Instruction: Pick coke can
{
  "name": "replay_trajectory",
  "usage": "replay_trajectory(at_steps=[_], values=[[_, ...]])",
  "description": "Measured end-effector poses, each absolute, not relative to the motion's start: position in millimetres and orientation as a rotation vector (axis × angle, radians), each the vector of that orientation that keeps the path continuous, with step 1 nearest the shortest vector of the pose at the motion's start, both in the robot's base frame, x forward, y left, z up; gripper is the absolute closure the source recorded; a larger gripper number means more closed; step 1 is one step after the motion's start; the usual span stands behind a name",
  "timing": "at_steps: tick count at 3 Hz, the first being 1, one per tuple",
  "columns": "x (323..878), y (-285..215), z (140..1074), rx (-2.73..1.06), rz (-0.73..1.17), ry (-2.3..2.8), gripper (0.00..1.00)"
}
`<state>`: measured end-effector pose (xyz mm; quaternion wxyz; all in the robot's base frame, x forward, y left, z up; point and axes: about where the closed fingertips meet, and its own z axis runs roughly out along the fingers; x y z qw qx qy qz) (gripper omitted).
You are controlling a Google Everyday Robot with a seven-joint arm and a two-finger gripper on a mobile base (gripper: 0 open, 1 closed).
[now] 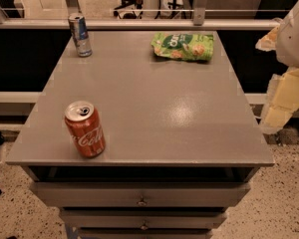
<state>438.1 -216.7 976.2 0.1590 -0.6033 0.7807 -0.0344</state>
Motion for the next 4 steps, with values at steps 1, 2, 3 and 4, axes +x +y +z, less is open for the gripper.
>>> replay_trajectory(at_steps=[1, 2, 3, 4], values=[[438, -217, 976, -1.725, -0.099, 2.232, 0.00], [446, -202, 960, -1.651, 0.053, 2.196, 0.00], [460, -159, 936, -1.580, 0.283, 2.099, 0.00], [467, -107, 917, -1.530, 0.505, 1.974, 0.00]])
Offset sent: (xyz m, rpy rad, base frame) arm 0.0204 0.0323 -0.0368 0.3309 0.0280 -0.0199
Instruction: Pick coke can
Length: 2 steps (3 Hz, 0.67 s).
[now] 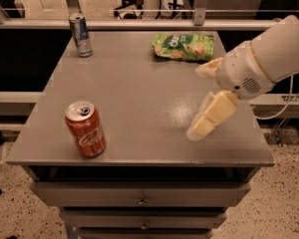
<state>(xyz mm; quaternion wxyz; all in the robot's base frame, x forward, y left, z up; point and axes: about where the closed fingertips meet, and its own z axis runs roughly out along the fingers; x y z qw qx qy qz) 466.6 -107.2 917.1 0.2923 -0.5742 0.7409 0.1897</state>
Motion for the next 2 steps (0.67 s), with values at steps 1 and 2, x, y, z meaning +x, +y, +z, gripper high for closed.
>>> replay_trajectory(at_steps=[1, 2], values=[[461, -50, 914, -1.481, 0.712, 1.838, 0.00], [456, -30, 922, -1.464, 0.778, 1.792, 0.00]])
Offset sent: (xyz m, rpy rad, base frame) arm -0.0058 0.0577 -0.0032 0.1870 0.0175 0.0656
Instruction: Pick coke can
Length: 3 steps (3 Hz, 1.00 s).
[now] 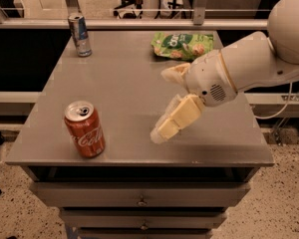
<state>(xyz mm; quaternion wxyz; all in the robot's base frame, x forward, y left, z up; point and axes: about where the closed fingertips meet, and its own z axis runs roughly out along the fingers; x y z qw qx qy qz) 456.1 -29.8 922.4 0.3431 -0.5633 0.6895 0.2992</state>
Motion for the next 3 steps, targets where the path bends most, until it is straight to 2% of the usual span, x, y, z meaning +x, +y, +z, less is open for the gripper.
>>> replay_trajectory(at_steps=[2, 3], values=[[455, -25, 920, -1.468, 0.789, 1.774, 0.00], [455, 2, 903, -1.450, 0.864, 1.700, 0.00]])
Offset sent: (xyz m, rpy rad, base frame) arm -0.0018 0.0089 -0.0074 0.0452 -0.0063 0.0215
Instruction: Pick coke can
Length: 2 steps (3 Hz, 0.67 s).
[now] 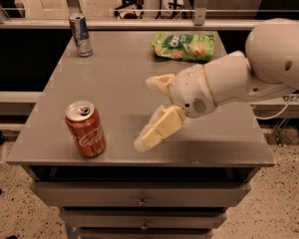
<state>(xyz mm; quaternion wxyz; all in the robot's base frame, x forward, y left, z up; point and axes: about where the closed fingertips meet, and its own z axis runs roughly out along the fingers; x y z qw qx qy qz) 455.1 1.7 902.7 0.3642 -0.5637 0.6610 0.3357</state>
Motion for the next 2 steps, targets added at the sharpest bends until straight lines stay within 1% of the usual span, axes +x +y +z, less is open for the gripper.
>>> replay_trajectory(at_steps=[1, 2], values=[[461, 45, 884, -1.428, 0.954, 1.592, 0.00], [464, 77, 877, -1.402, 1.018, 1.502, 0.00]])
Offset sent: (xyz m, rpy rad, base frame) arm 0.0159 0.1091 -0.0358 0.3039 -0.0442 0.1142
